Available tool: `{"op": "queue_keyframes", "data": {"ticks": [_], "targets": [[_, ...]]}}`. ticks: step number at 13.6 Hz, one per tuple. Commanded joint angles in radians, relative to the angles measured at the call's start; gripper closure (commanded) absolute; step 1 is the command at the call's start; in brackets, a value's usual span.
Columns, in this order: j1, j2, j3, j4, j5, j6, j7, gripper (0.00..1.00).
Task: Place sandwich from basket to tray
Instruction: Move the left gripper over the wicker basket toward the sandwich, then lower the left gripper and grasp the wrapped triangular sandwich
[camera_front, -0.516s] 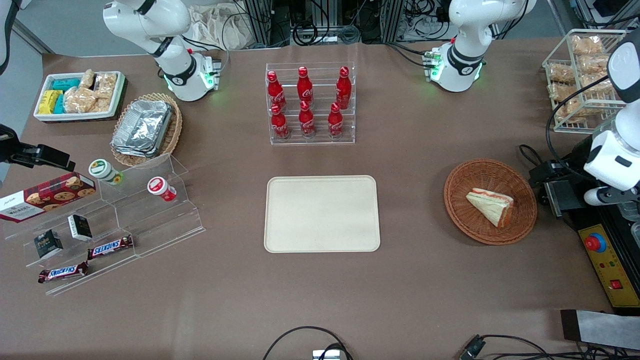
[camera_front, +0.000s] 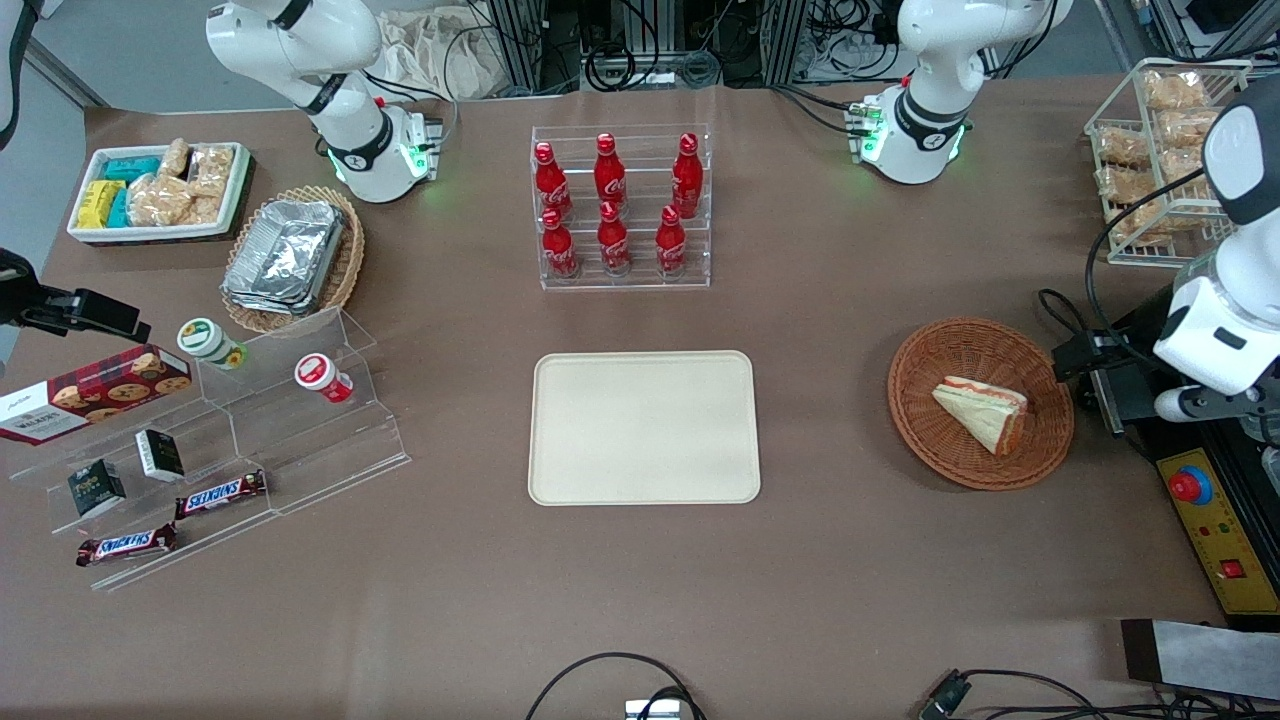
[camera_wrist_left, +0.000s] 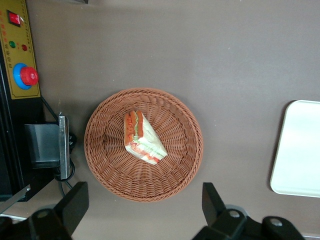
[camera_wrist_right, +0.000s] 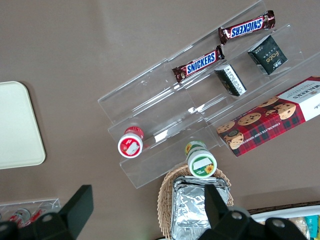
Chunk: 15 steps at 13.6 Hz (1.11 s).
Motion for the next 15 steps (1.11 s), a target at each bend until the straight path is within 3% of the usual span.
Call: {"op": "queue_keyframes", "data": {"ticks": [1,3,6,8,15], "targets": [[0.006,0.051,-0.001,-0.024,0.019,0.06,-0.067,0.0],[0.006,0.051,0.002,-0.122,0.022,0.164,-0.225,0.0],[0.006,0.064,0.002,-0.268,0.111,0.341,-0.47,0.0],[0.004,0.125,0.002,-0.285,0.154,0.371,-0.592,0.0],[0.012,0.185,0.005,-0.331,0.16,0.409,-0.655,0.0]]}}
